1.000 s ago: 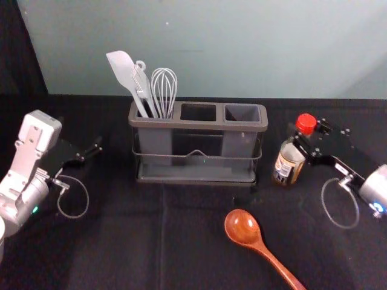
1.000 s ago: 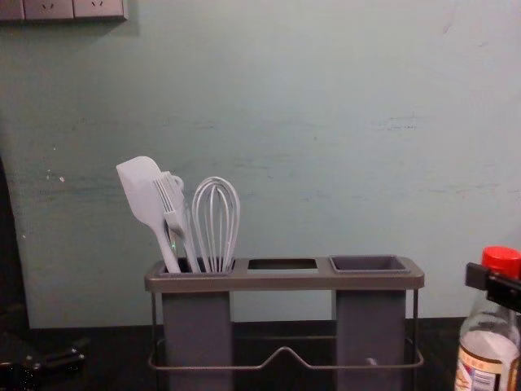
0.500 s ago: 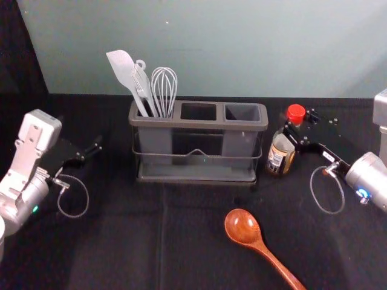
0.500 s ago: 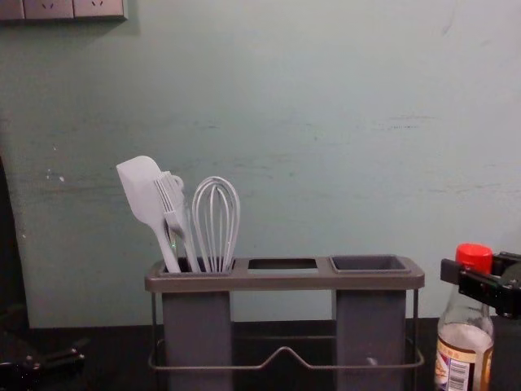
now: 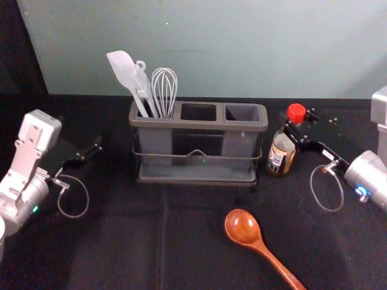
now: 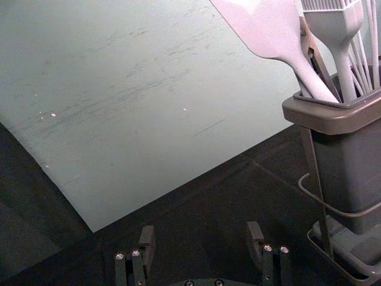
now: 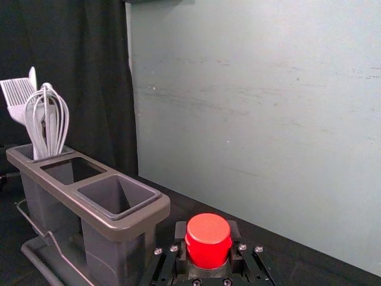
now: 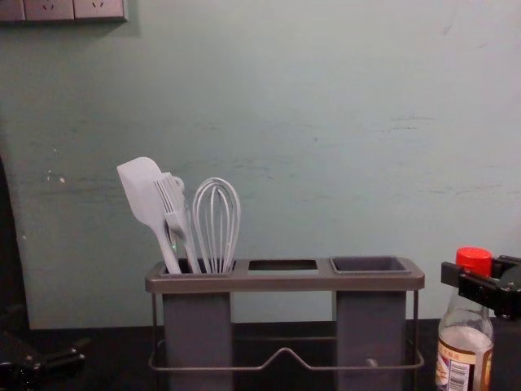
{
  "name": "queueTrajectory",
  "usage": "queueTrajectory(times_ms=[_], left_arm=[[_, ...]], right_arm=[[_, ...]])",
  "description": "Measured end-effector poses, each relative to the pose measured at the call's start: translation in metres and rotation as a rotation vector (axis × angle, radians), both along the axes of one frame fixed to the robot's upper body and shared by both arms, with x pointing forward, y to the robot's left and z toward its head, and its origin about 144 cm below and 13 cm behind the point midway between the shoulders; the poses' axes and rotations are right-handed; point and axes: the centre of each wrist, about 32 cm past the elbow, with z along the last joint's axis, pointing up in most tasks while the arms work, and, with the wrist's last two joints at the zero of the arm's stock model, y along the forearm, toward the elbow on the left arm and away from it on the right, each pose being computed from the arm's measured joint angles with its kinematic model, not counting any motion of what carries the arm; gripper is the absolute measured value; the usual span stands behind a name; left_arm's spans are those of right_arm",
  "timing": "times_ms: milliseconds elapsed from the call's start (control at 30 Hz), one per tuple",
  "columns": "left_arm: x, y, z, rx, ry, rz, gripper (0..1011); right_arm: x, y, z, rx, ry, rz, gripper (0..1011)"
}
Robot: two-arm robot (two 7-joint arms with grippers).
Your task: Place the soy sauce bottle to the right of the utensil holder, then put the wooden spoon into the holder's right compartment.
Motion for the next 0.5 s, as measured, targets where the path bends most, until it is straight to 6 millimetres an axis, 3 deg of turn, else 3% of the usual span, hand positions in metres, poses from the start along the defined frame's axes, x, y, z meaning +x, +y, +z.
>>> queueTrajectory(times_ms=[500], left_arm=[[0.0,0.0,0.0,0.0,0.0,0.0,1005]], right_arm=[[-0.0002,-0.0003,-0.0002,0.002,0.002,0.002,383]])
